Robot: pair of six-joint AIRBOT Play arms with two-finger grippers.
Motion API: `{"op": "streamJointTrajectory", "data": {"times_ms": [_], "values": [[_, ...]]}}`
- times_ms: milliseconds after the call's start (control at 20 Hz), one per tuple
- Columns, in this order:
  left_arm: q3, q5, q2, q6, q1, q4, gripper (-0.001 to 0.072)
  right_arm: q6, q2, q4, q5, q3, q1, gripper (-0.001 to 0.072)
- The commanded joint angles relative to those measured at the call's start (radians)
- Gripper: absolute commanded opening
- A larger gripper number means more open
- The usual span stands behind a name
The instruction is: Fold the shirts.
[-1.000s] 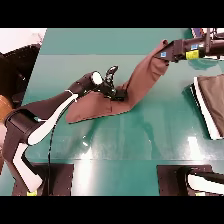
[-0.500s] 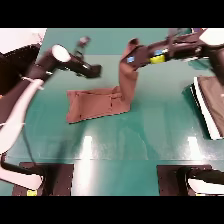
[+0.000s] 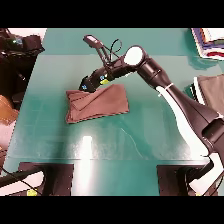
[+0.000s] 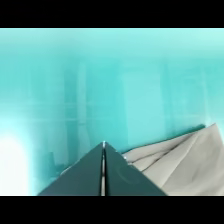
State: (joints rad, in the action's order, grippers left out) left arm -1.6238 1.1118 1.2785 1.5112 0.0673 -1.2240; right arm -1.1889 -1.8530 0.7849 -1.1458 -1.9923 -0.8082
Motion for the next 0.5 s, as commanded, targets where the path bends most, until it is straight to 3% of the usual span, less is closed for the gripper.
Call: {"op": "streamJointTrajectory", "data": {"times_ms": [0, 200, 400, 450], "values": [[0.000, 0.050, -0.023, -0.011, 0.029, -0.010, 0.0028, -0.024, -0.008, 0.031, -0.118, 0.020, 0.056, 0.0546], [0.000, 0.111, -0.023, -0.028, 0.029, -0.010, 0.0028, -0.047, 0.130, 0.031, -0.127, 0.309, 0.256, 0.0546], [0.000, 0.120, -0.023, -0.027, 0.026, -0.002, 0.0027, -0.106, 0.229, 0.027, -0.040, 0.602, 0.455, 0.0559], [0.000, 0.116, -0.023, -0.027, 0.026, 0.001, 0.0028, -0.105, 0.230, 0.022, -0.029, 0.645, 0.482, 0.0609]]}}
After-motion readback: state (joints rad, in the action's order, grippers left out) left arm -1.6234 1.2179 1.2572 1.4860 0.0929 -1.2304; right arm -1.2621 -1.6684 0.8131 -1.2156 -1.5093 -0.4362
